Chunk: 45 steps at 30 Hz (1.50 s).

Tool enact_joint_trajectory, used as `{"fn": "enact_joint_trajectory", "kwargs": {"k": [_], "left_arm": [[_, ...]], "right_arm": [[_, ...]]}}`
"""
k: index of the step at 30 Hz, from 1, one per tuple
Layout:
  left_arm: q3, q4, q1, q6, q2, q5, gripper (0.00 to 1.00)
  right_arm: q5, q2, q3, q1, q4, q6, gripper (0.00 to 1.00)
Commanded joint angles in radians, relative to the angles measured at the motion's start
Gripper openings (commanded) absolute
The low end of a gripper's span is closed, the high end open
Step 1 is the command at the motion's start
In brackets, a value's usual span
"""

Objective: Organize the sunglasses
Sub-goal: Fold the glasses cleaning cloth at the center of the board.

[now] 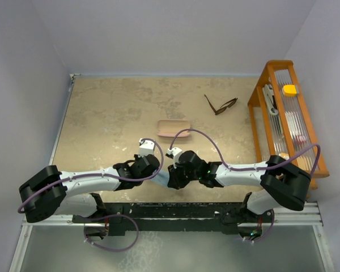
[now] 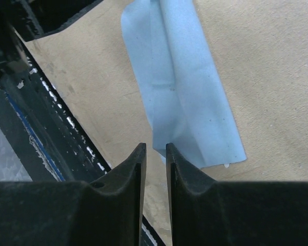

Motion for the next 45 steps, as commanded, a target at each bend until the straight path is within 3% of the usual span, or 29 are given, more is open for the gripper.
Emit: {"fn": "enact_joint_trajectory", "kwargs": {"k": [1, 4, 7, 12, 15, 31, 45], "left_arm": [[-0.002, 0.025, -0.006, -0.011, -0.014, -0.007, 0.00], [0.000, 0.027, -0.006, -0.011, -0.012, -0.006, 0.00], [0.004, 0.026, -0.006, -0.011, -0.013, -0.007, 0.00], [0.011, 0.018, -0.006, -0.008, -0.019, -0.010, 0.00], [0.012, 0.017, -0.006, -0.008, -0.016, -0.012, 0.00], [0.010, 0.022, -0.006, -0.010, -0.017, -0.006, 0.00], [-0.032, 0.008, -0.006, -0.054, -0.115, 0.035, 0.00]], "right_arm": [[0.008, -0.043, 0.005, 0.012, -0.003, 0.005, 0.25], [0.017, -0.049, 0.006, 0.012, -0.013, 0.003, 0.24], [0.020, -0.054, 0.008, 0.013, -0.018, 0.003, 0.10], [0.021, -0.060, 0.009, 0.014, -0.026, 0.001, 0.08], [0.020, -0.068, 0.005, 0.015, -0.026, 0.003, 0.02], [0.036, -0.093, 0.001, 0.024, -0.047, 0.003, 0.00], [0.056, 0.024, 0.078, 0.024, -0.009, -0.039, 0.00]]}}
